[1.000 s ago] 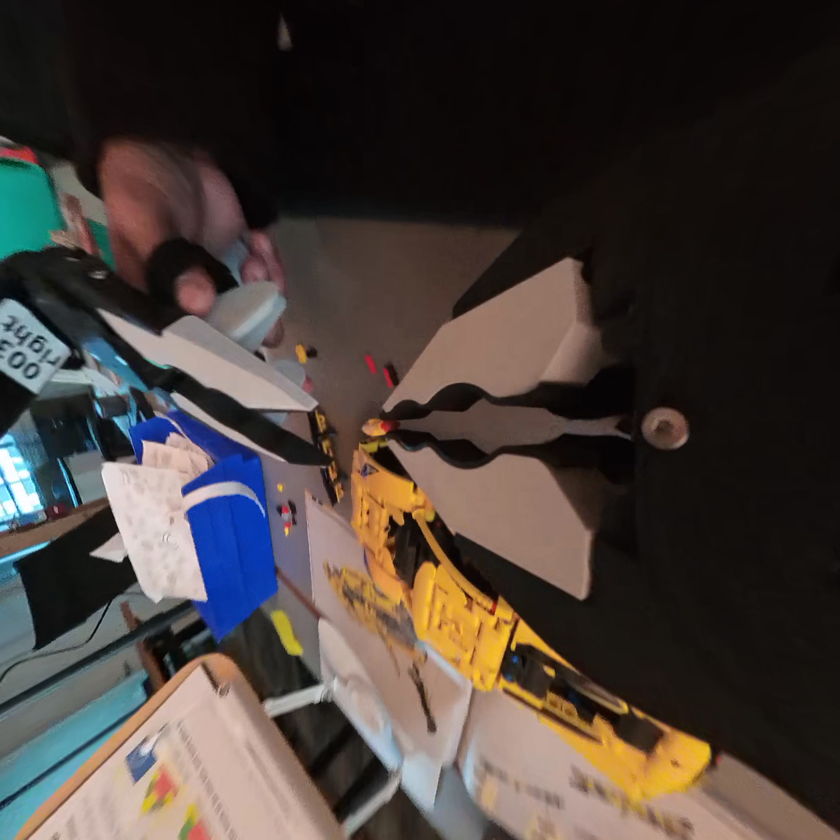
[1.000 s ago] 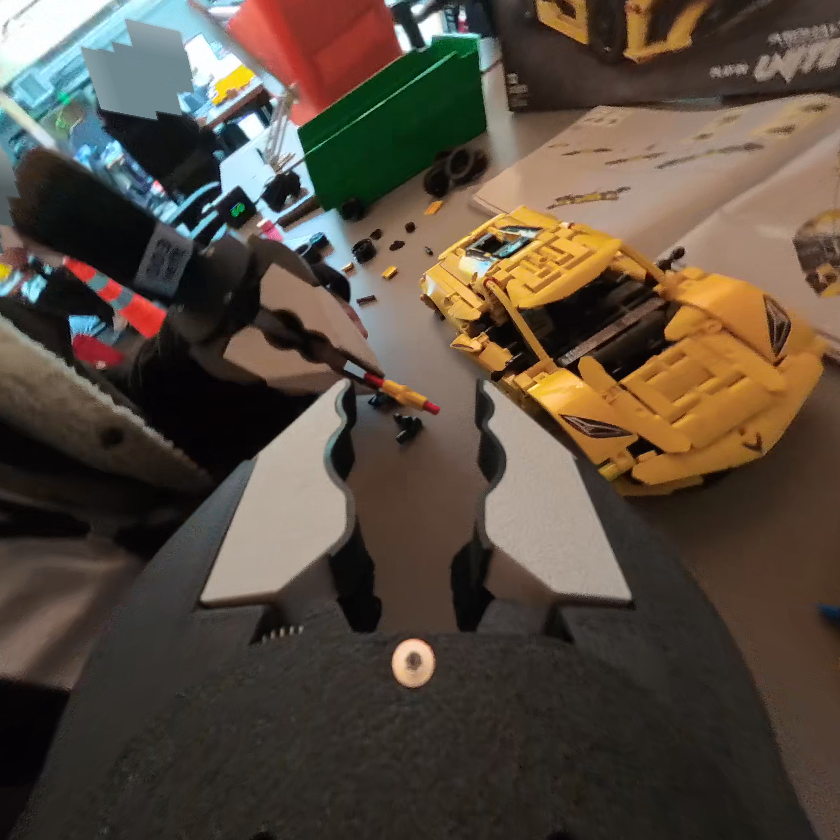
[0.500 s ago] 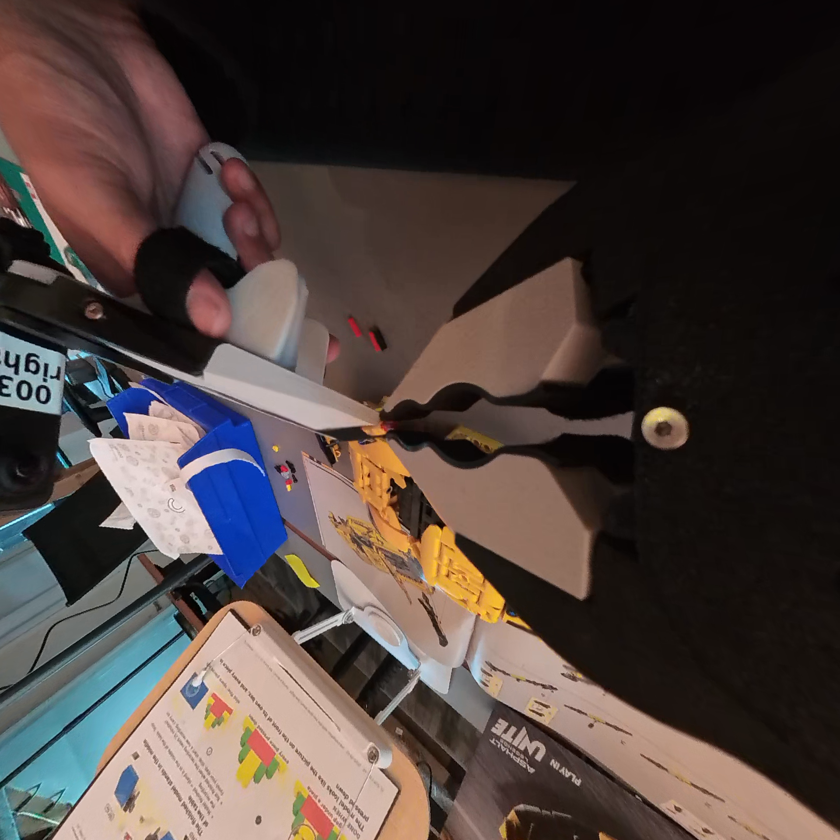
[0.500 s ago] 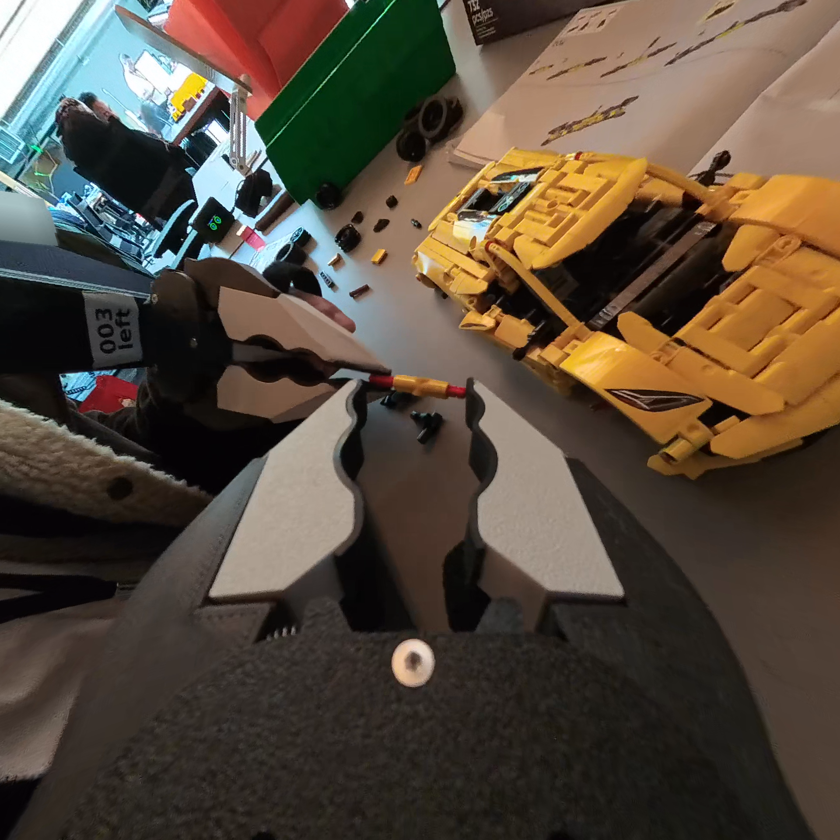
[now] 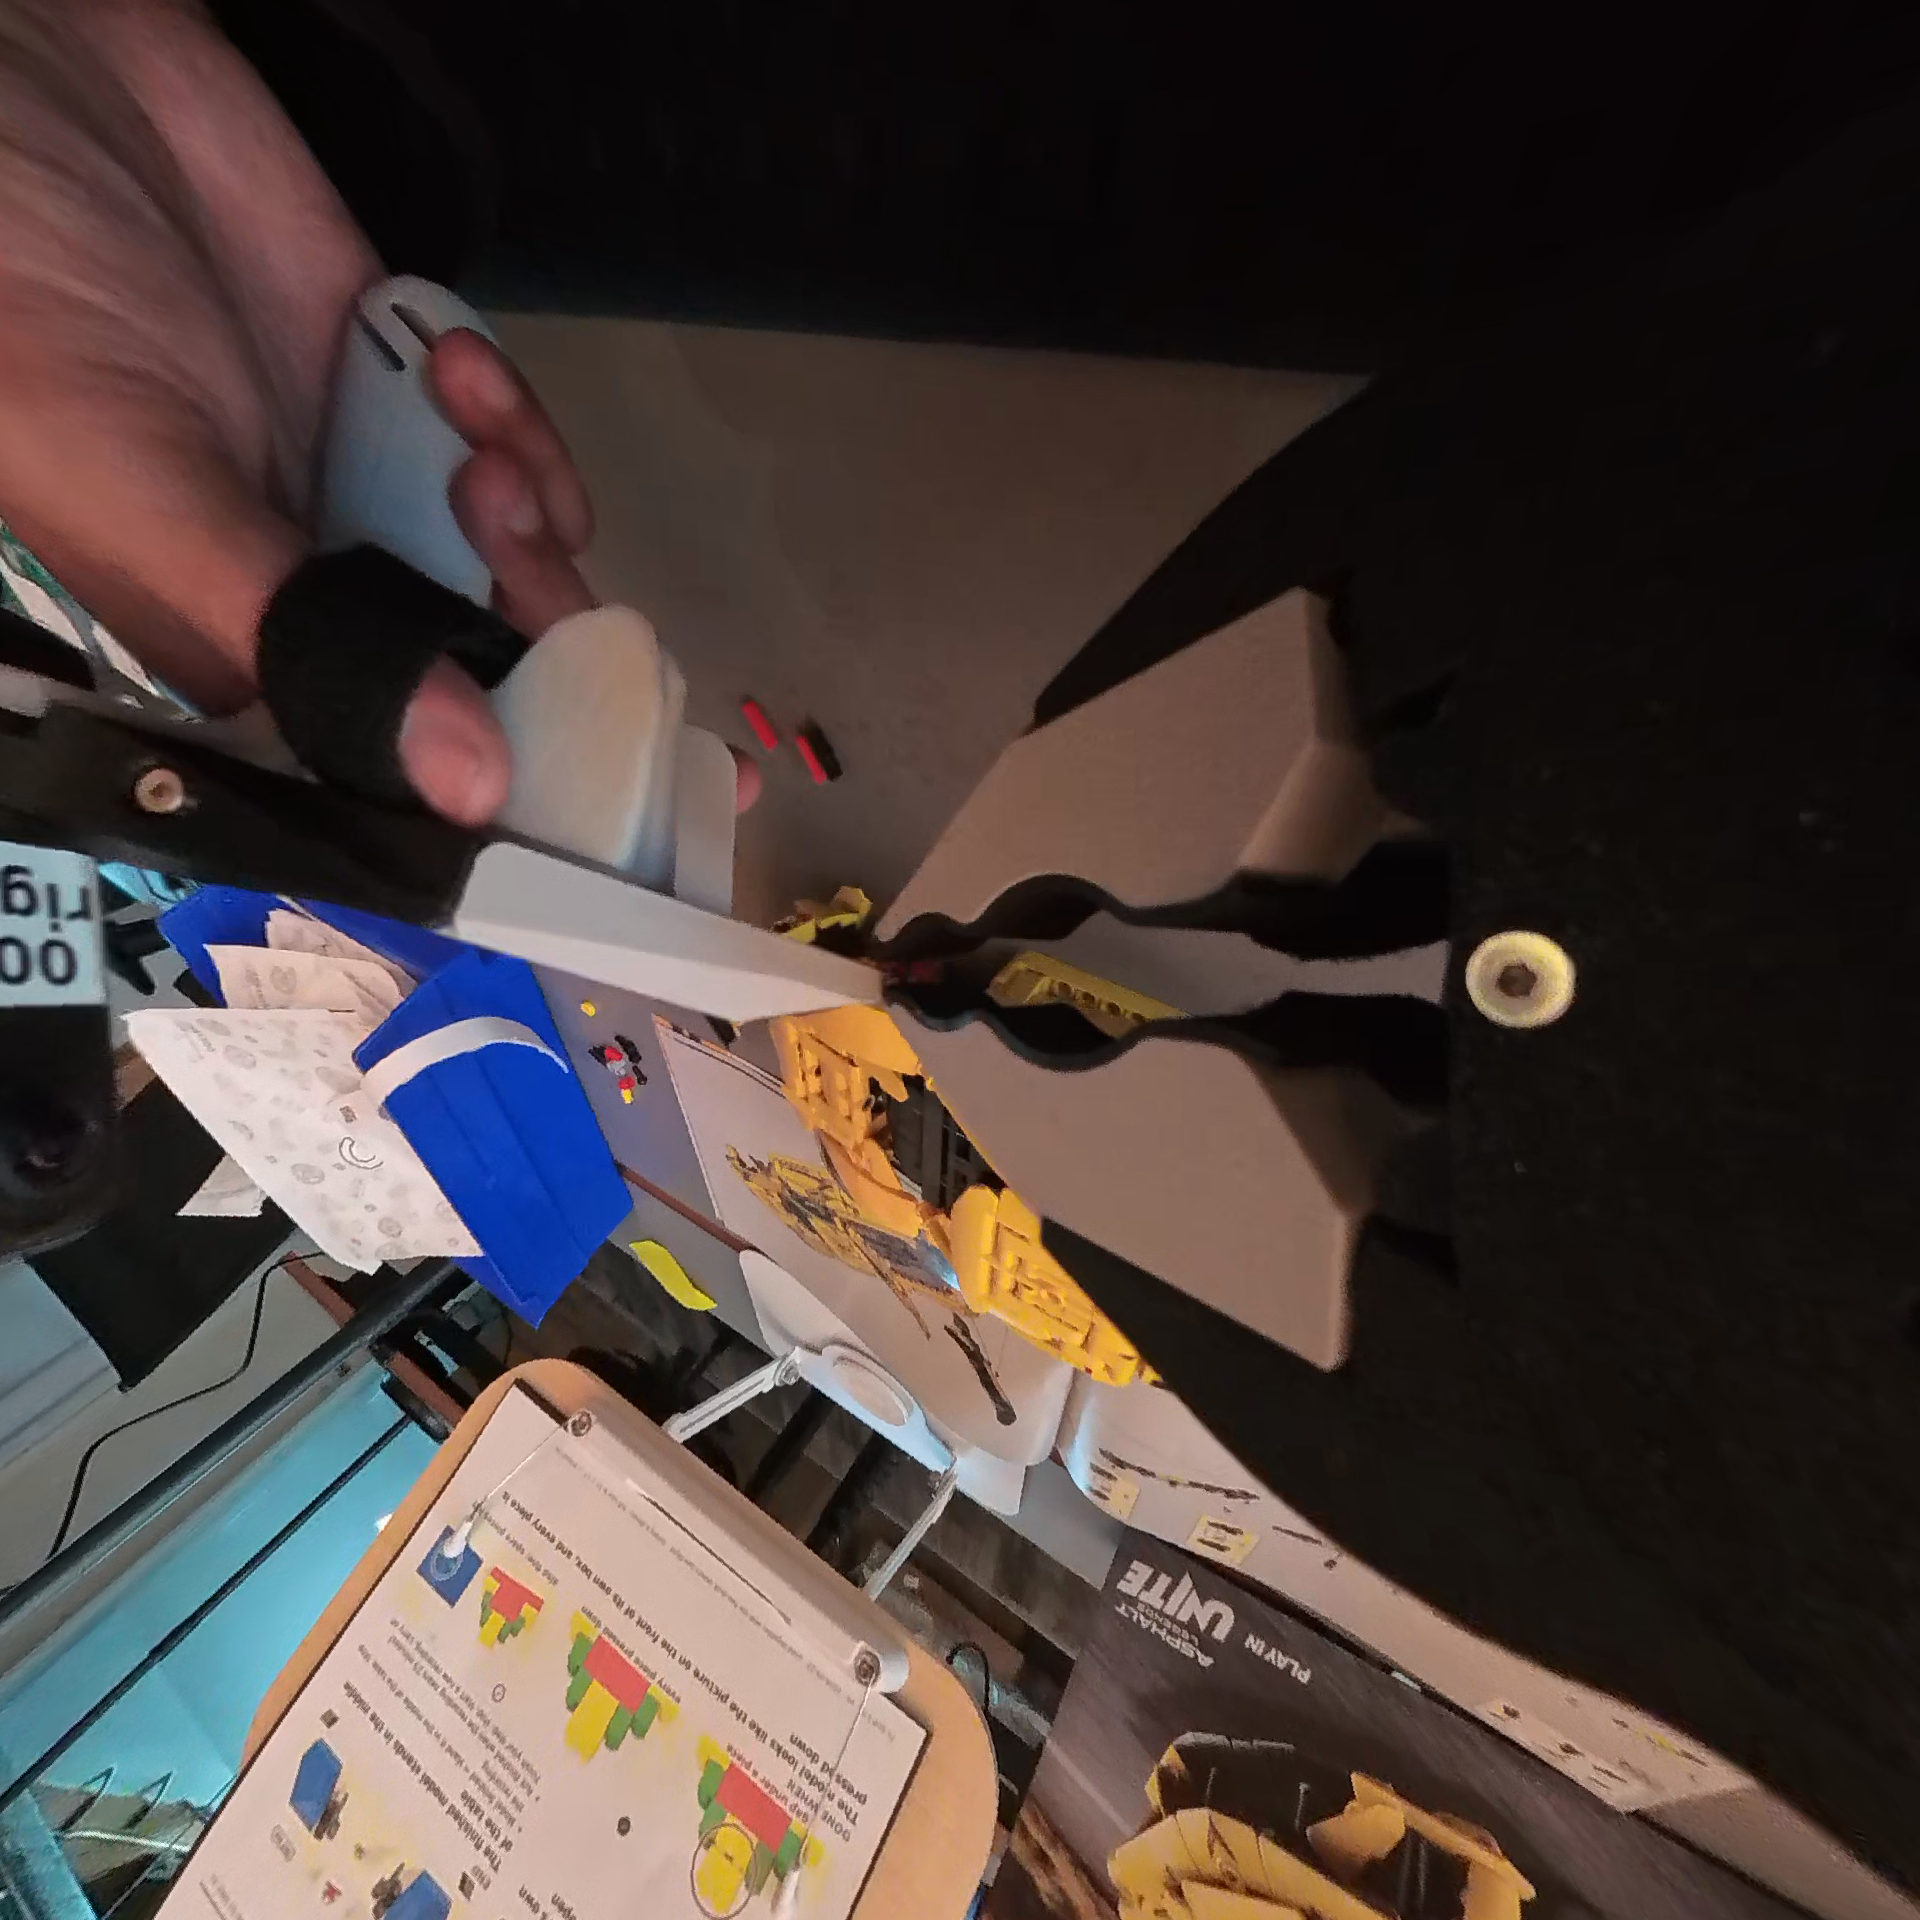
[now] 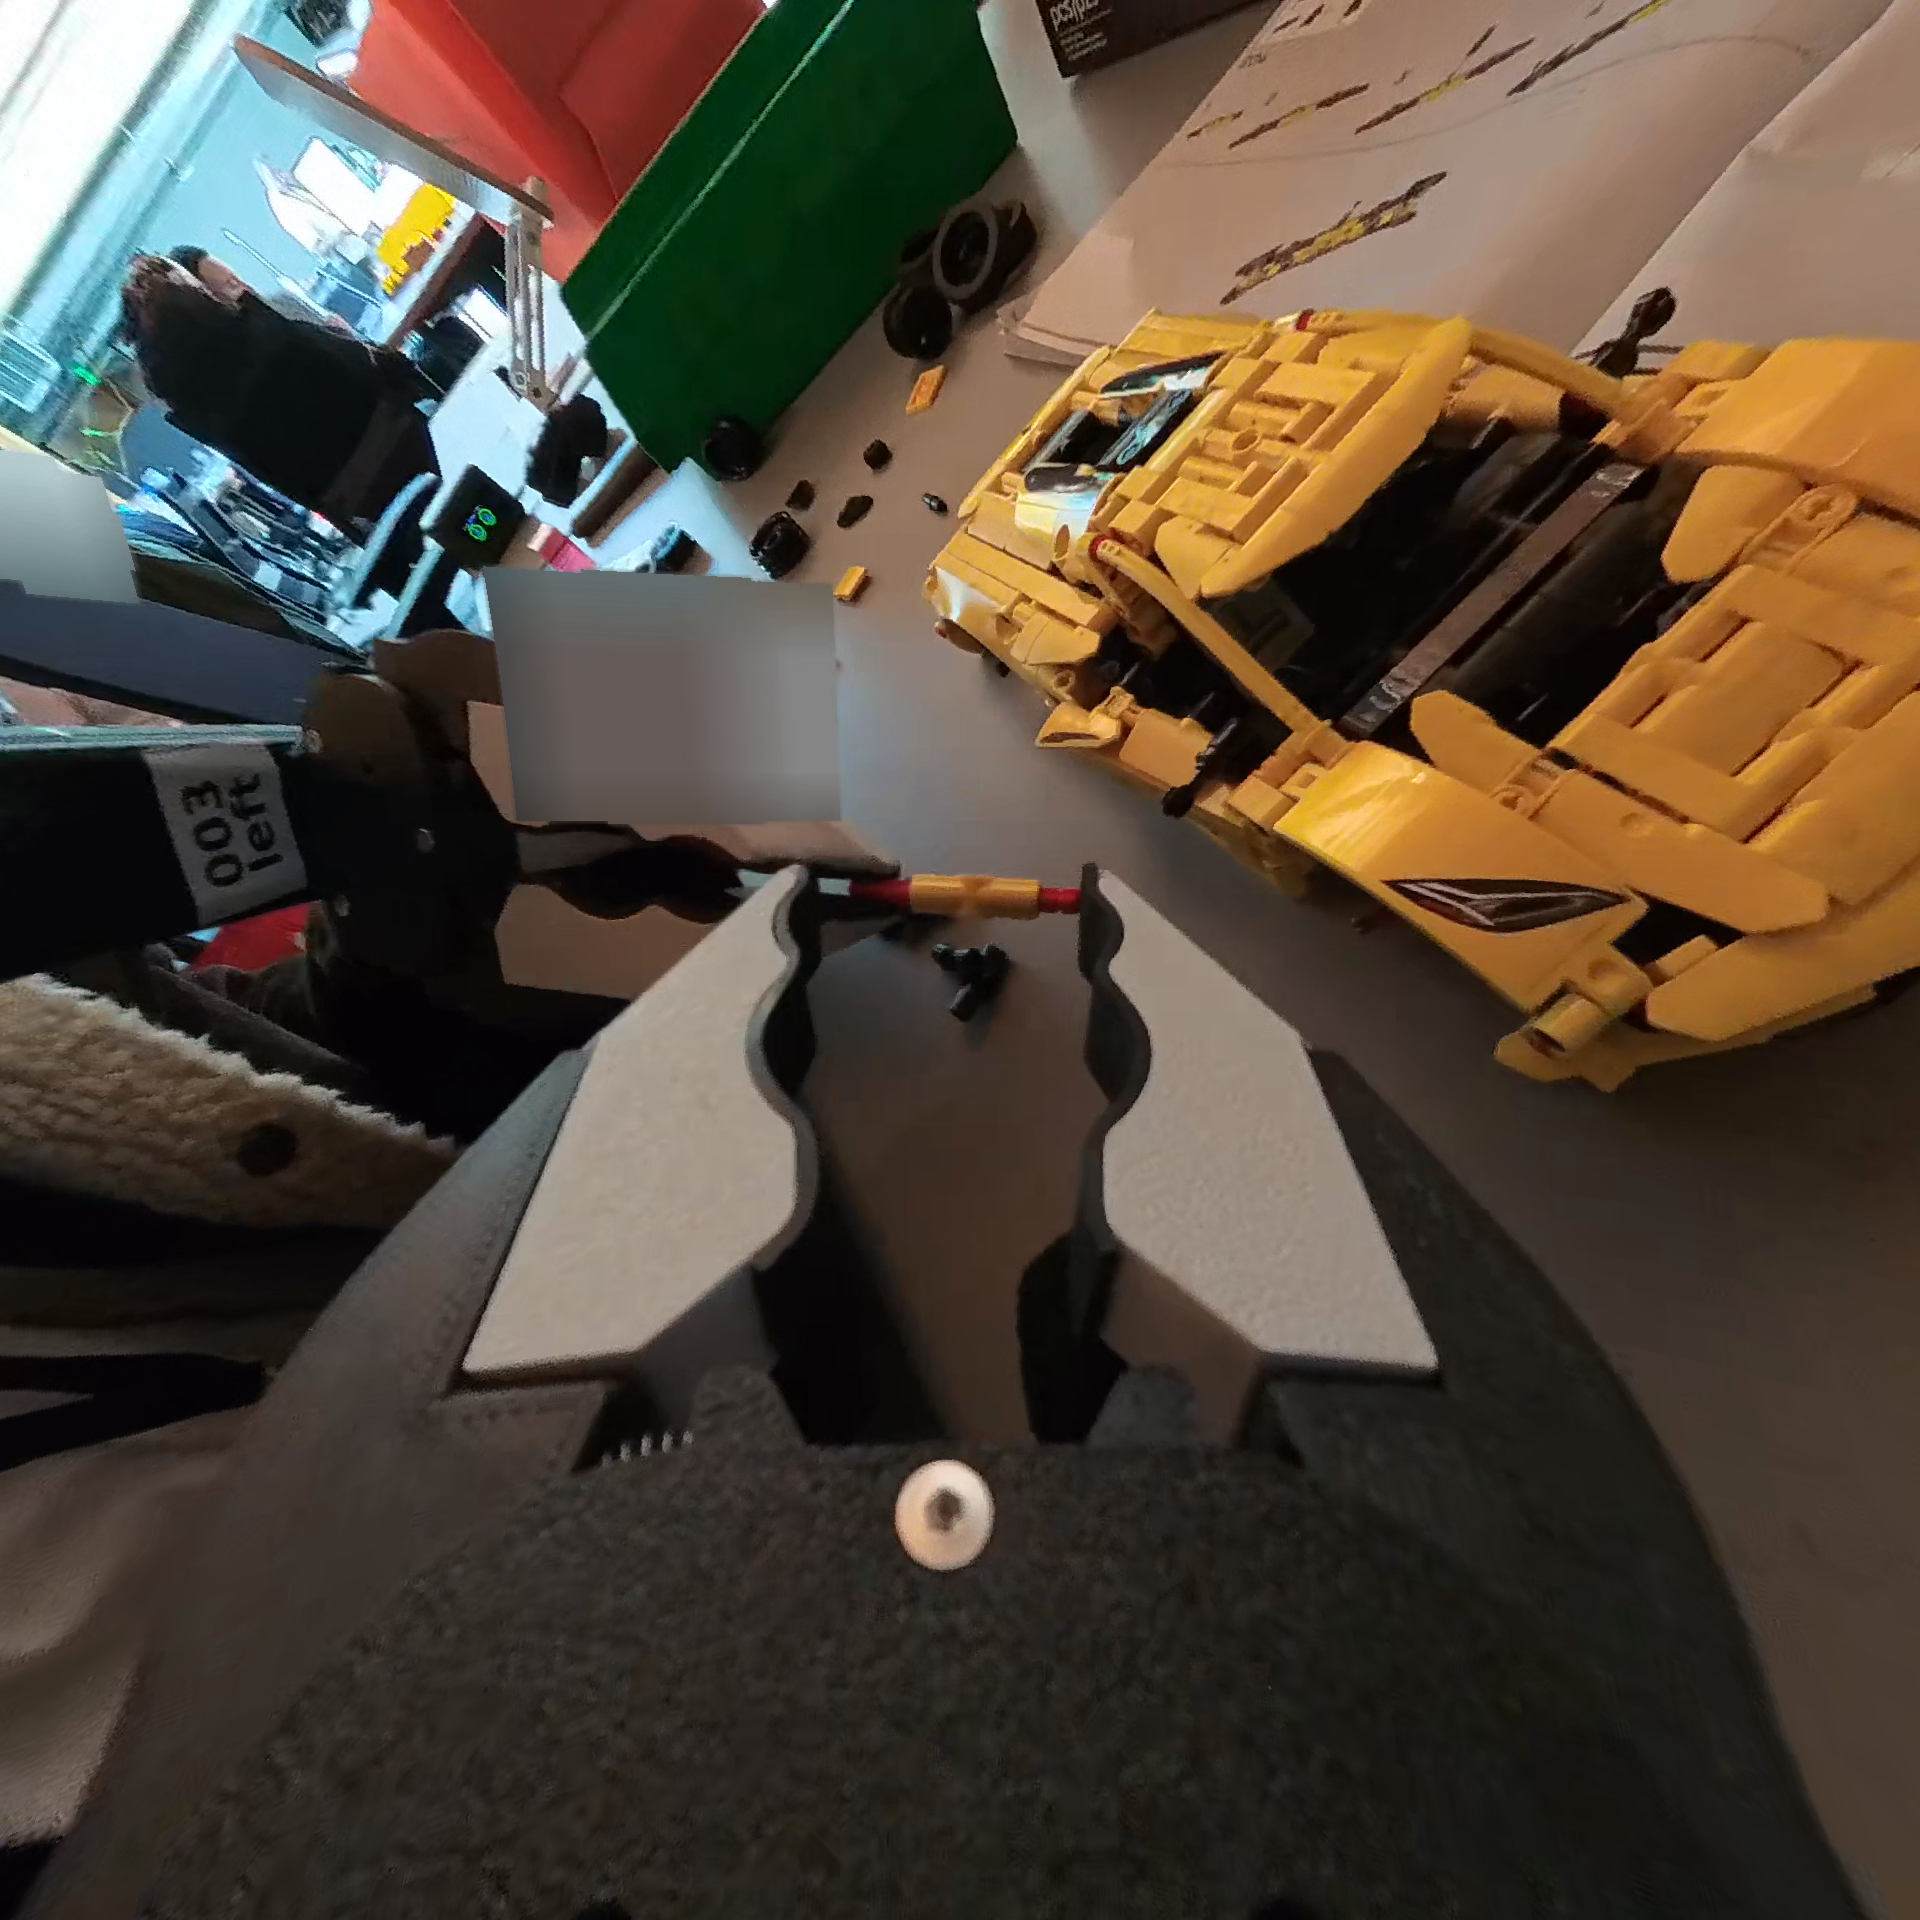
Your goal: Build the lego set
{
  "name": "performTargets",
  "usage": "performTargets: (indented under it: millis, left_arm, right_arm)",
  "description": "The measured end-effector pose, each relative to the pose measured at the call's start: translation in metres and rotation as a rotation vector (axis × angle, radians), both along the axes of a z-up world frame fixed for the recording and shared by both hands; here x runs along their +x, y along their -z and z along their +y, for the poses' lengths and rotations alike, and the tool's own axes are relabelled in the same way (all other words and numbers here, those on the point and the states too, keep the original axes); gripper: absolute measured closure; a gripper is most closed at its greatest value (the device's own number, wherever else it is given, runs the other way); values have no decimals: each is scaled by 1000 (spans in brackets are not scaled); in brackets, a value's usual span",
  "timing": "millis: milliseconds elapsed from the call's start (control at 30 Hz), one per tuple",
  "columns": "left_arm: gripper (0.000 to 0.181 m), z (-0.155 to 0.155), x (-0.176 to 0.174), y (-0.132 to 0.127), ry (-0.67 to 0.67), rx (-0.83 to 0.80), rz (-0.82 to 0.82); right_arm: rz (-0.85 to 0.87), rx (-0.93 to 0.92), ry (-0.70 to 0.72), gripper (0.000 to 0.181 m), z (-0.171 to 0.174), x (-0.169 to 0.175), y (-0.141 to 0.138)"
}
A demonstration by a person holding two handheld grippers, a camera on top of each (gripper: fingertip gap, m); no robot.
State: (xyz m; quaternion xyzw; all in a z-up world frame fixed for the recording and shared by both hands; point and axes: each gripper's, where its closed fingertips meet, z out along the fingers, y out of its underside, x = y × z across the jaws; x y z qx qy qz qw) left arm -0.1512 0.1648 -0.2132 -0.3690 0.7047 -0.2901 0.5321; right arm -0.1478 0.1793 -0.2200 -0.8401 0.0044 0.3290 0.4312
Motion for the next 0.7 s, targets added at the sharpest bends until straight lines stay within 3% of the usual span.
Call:
performTargets:
  millis: [100,200,700]
  left_arm:
    - [179,0,0,0,-6,14,0]
    - [179,-2,0,-3,2,6,-14]
    - [179,0,2,3,-33,55,1]
  right_arm:
    - [-58,8,12,133,0,2,0]
    - [-121,23,69,150,0,9,-1]
    - [-127,-35,153,149,1,9,4]
